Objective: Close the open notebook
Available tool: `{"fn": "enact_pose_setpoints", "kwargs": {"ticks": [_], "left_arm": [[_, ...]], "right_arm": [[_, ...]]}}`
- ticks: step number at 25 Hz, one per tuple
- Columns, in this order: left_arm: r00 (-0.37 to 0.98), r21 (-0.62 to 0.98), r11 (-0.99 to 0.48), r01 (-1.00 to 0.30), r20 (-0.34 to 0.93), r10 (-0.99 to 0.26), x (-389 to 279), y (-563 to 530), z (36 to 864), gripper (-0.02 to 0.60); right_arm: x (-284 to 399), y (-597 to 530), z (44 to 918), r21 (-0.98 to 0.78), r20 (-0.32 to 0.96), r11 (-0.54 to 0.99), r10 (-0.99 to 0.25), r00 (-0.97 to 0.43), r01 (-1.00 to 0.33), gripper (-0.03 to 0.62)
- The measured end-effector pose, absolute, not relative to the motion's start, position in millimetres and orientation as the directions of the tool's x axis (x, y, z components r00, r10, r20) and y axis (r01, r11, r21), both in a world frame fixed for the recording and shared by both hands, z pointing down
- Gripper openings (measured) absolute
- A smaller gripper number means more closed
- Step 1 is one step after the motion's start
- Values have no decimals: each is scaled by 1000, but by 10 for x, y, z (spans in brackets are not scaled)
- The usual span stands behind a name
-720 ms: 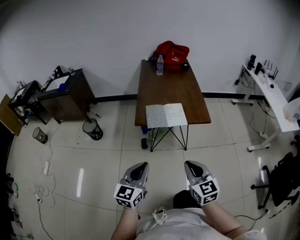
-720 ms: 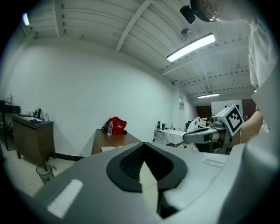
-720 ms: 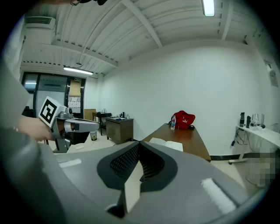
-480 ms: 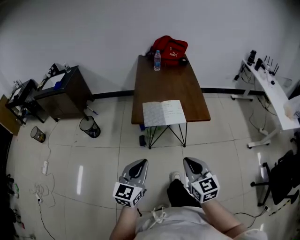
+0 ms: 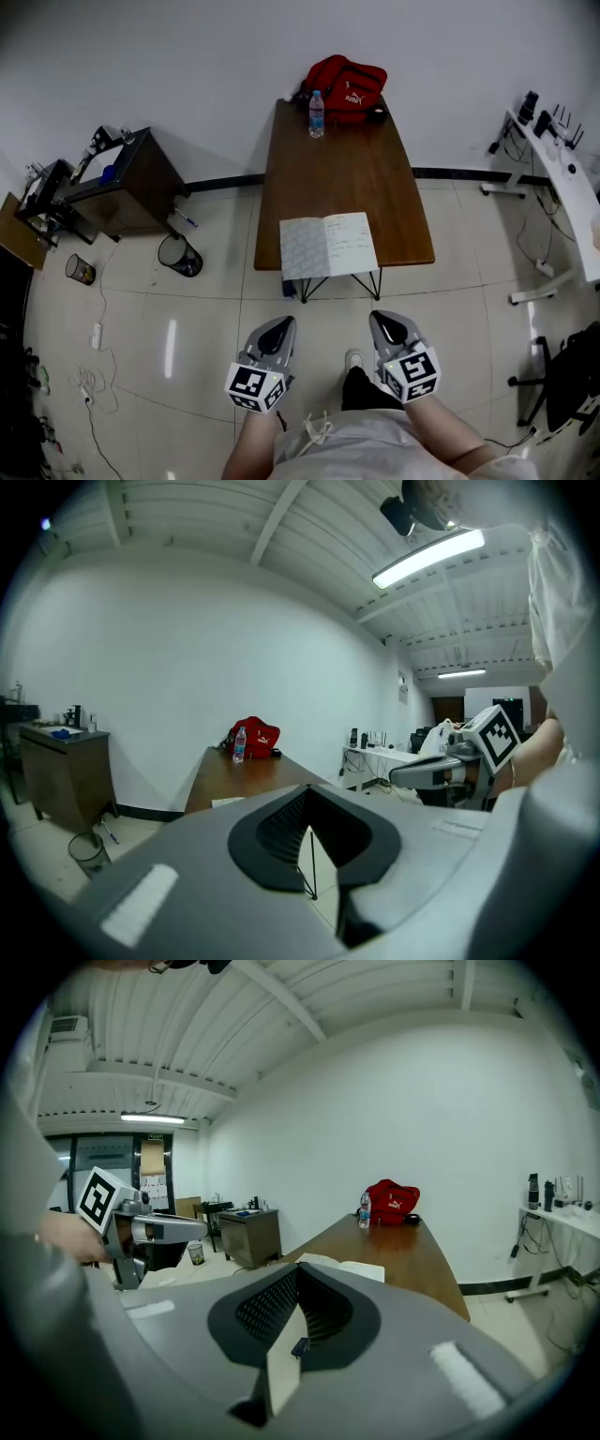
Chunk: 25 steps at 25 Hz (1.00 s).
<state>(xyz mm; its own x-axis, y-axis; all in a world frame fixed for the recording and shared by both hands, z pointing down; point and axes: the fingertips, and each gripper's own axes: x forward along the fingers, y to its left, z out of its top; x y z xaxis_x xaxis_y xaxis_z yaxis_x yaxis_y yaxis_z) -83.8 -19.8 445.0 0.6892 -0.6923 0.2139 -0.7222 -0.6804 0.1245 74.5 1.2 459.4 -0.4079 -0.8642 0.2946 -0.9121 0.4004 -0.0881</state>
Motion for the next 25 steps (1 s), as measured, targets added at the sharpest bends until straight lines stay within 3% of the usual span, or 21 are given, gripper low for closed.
{"fn": "enact_pose_setpoints", "kwargs": {"ticks": [12, 25], "left_arm": [[636, 240, -591, -770, 225, -738, -272, -1442, 4572, 6], [566, 291, -487, -823, 358, -742, -601, -1650, 5170, 6]], "right_arm": [[1324, -1291, 4628, -83, 309, 475, -824, -476, -876, 6], [1115, -1706, 5100, -157, 401, 500, -756, -517, -852, 6]]}}
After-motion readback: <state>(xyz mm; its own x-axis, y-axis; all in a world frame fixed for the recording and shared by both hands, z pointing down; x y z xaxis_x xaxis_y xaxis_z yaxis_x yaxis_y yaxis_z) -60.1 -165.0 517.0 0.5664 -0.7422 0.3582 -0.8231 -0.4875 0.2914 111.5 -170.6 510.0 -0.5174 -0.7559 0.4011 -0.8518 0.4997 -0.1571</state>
